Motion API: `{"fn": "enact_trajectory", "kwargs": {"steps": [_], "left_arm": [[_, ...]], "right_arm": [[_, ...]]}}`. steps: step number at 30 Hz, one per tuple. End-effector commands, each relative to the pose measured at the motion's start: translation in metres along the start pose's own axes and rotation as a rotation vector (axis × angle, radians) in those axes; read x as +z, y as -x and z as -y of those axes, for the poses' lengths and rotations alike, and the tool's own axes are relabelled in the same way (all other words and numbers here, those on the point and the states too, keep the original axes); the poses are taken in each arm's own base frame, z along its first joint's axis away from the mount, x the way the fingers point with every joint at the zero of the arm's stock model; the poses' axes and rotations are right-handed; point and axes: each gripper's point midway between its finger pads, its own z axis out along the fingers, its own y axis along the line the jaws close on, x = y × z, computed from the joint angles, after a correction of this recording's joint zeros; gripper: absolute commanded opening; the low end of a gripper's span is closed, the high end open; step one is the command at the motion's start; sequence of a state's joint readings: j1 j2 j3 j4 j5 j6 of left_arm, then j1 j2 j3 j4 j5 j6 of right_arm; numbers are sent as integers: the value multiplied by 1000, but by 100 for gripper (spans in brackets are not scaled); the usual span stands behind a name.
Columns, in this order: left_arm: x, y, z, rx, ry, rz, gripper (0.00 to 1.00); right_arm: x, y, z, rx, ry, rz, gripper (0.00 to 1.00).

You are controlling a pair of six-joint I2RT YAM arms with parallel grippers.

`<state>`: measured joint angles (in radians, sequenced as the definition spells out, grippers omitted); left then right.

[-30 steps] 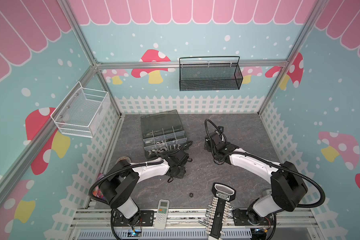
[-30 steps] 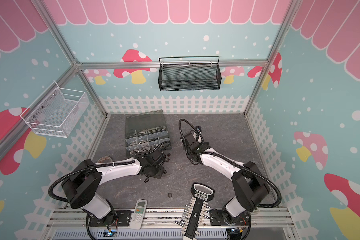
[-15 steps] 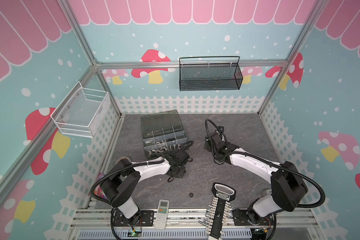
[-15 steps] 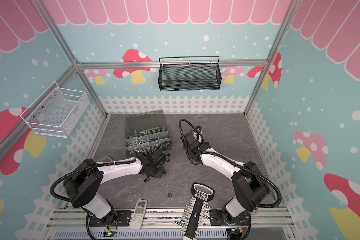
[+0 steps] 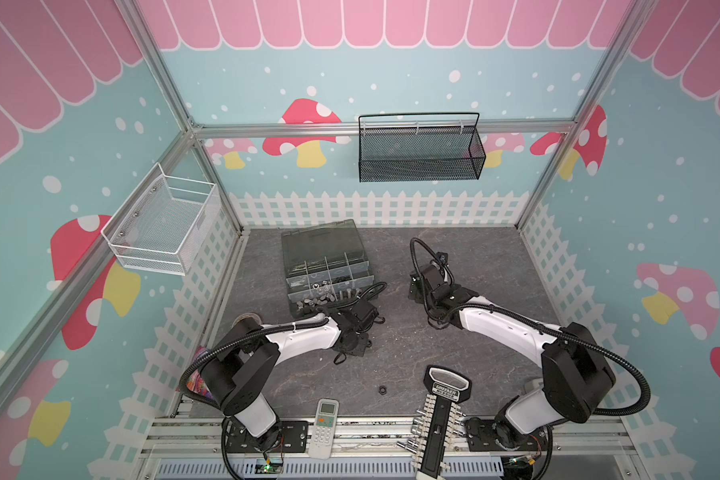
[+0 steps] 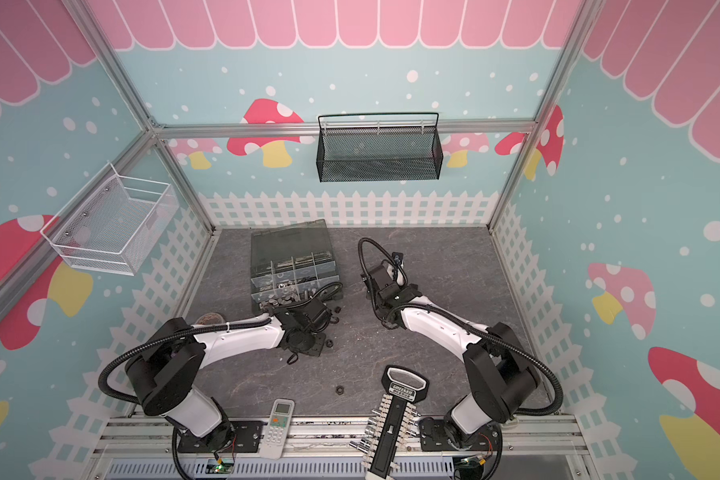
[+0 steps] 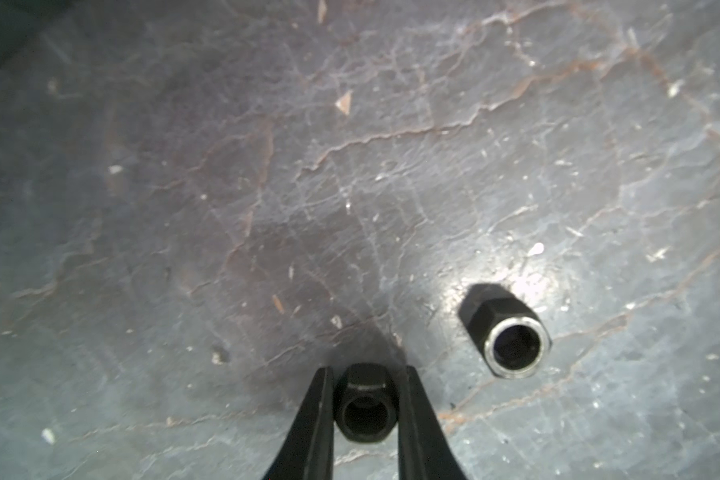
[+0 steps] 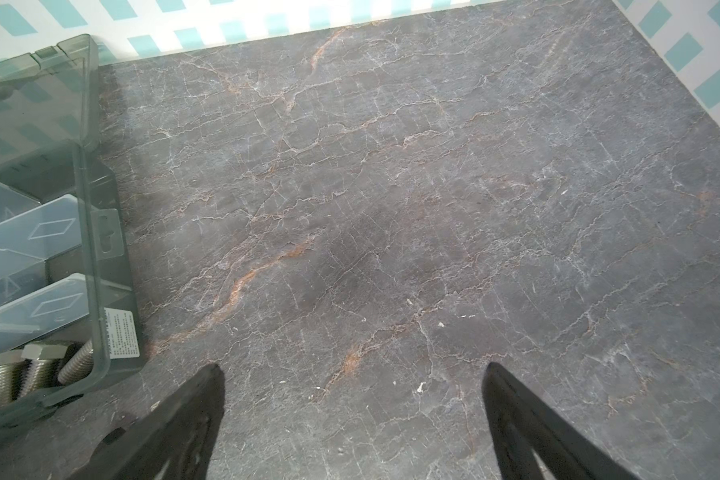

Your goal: Sort the screws and nuts into containers

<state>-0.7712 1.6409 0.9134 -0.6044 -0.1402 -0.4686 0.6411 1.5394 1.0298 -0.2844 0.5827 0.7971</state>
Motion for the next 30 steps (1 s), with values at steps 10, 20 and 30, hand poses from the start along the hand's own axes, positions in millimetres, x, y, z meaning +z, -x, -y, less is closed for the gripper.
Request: {"fn": "enact_trajectory", "kwargs": {"steps": [10,20,30], "left_arm": [[-55,74,-58,-189,82,259,20],[-94,132,-150,-388,211,445,19],[-82,156,-214,-541,233,484,19]], "right_arm": [[-9,5,8,38,2,14,98],[-14,5,10,38,11,19,98],[-16,1,13,45,18,11,98]]}}
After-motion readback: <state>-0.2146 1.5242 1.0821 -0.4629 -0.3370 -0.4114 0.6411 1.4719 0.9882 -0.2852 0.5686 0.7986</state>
